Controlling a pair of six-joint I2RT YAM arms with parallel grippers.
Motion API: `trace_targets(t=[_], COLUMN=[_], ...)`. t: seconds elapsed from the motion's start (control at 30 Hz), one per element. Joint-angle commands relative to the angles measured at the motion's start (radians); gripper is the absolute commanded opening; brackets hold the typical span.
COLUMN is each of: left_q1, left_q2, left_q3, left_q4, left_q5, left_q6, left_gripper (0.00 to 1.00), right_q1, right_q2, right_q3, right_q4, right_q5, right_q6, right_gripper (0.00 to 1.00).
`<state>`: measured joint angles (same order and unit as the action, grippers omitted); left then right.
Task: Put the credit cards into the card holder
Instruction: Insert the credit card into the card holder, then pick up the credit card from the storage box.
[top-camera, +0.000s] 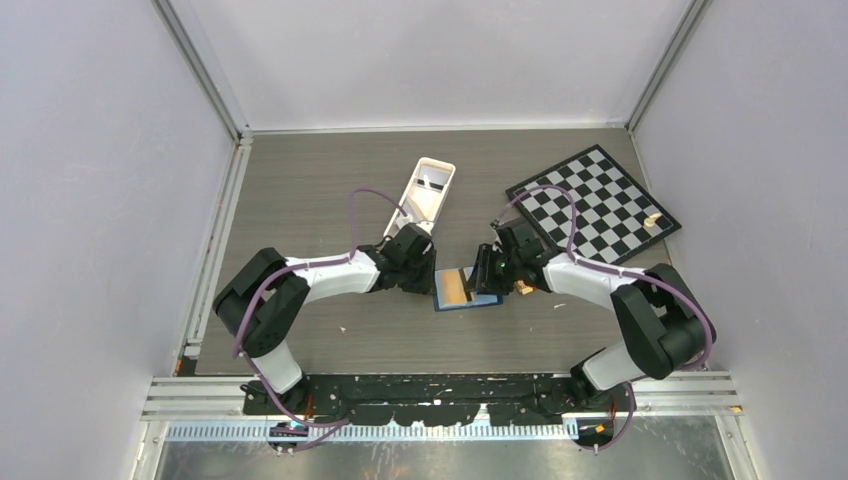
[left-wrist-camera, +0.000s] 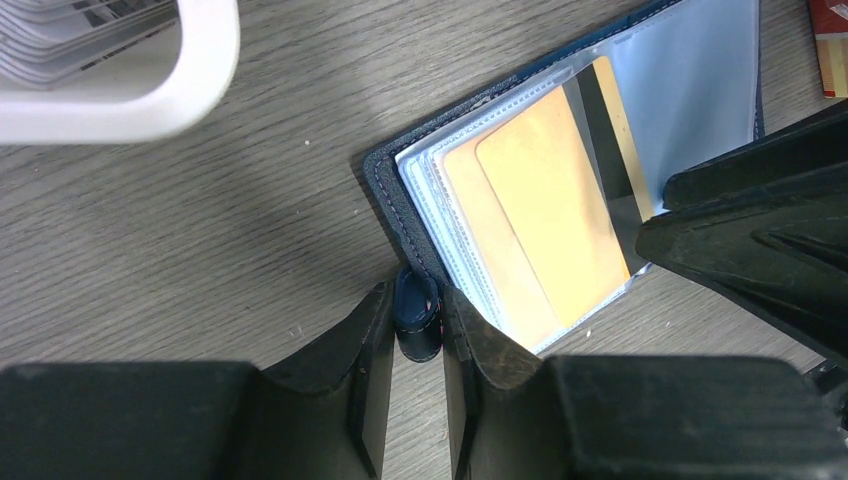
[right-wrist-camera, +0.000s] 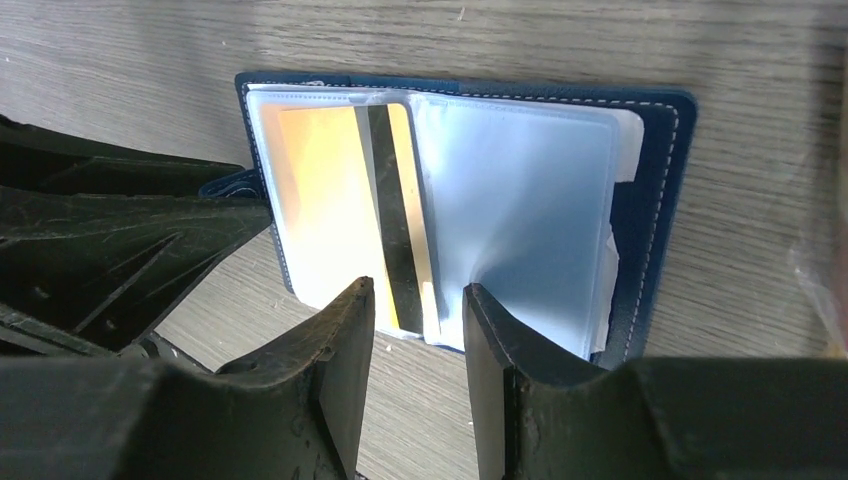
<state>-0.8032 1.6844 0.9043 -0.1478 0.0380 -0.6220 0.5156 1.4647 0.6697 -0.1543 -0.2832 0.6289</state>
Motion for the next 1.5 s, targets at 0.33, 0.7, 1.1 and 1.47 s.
trace_targets(t=[0.33,0.7,1.1,1.47], left_q1=[-0.004,-0.003,0.004,0.128], left_q2=[-0.028,-0.068,-0.207,-0.317], left_q3=[0.001,-0.020,-0.026,0.003], left_q4=[0.016,0.038,-0.075,-0.166], left_q5=[0.013,0.024,-0.030,-0.089], left_q6=[0.003,-0.009,0.011,-0.018], left_gripper=[0.21,0.20,0.42,0.65], right_q1=[0.084,0.151,0.159,0.083], right_q2=[0.075,0.099,-0.045,-0.217], right_q3=[0.096,0.165,0.187,0.195], right_q4=[0.029,0.003,-0.121,-0.243], right_q5=[0.012,0.078,0.276,0.389], right_q6=[0.003,0.043,0.048,-0.033], right_gripper=[0.41,0.51,0.58,0.63])
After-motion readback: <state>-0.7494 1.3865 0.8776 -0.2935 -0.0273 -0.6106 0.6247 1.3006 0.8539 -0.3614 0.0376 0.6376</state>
